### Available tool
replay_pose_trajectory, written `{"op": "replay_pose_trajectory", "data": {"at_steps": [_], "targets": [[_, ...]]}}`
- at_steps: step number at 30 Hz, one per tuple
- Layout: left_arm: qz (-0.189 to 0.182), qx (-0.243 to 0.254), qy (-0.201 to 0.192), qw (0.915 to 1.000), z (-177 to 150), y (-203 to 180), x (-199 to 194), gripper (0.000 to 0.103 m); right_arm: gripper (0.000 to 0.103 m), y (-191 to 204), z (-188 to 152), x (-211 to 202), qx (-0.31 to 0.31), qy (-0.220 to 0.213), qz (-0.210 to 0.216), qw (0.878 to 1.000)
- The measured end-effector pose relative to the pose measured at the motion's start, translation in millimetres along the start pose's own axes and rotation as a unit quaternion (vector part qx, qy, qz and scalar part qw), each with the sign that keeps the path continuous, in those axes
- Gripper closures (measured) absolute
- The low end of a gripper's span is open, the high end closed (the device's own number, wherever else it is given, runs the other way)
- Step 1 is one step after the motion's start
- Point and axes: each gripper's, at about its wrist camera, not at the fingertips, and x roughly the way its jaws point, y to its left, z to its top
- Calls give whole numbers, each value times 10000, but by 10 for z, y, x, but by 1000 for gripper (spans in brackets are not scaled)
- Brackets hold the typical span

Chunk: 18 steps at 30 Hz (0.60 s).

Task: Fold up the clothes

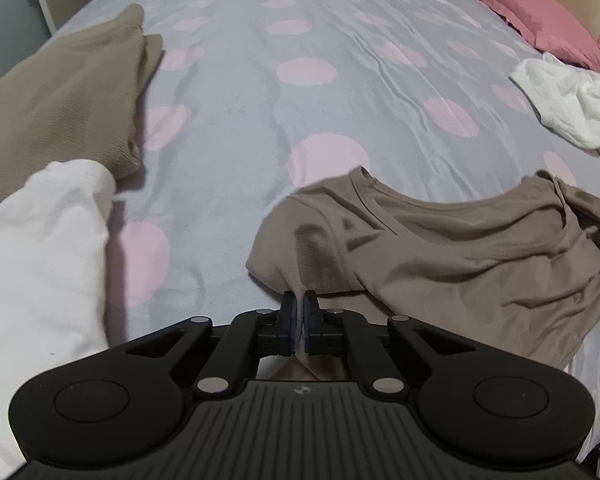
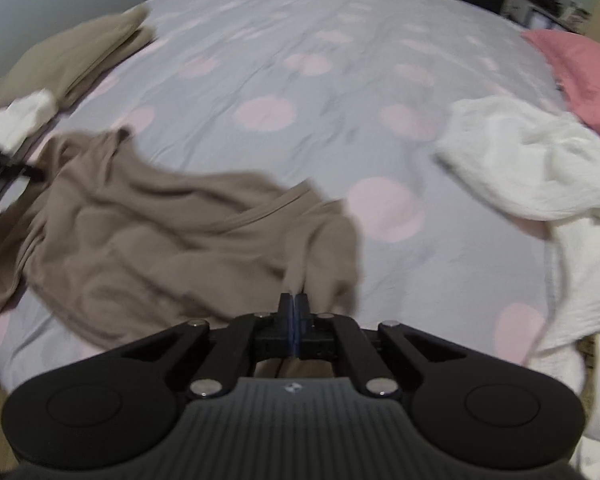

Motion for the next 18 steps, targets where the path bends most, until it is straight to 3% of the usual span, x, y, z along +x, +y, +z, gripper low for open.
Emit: {"op": "replay_pose_trajectory", "data": {"at_steps": [8,12,18], "targets": [[227,-98,-18,9997,8,109,-30,102,102,-622,34,-161,748,-189,-894,9930],[406,-50,42,9992,-10,156,-12,102,102,-814,-57,-38,948,47,-1171,9886],[550,-74,280,9981,-64,296,11,102,103,-953,-226,179,1024,527,-1221,9858]]}}
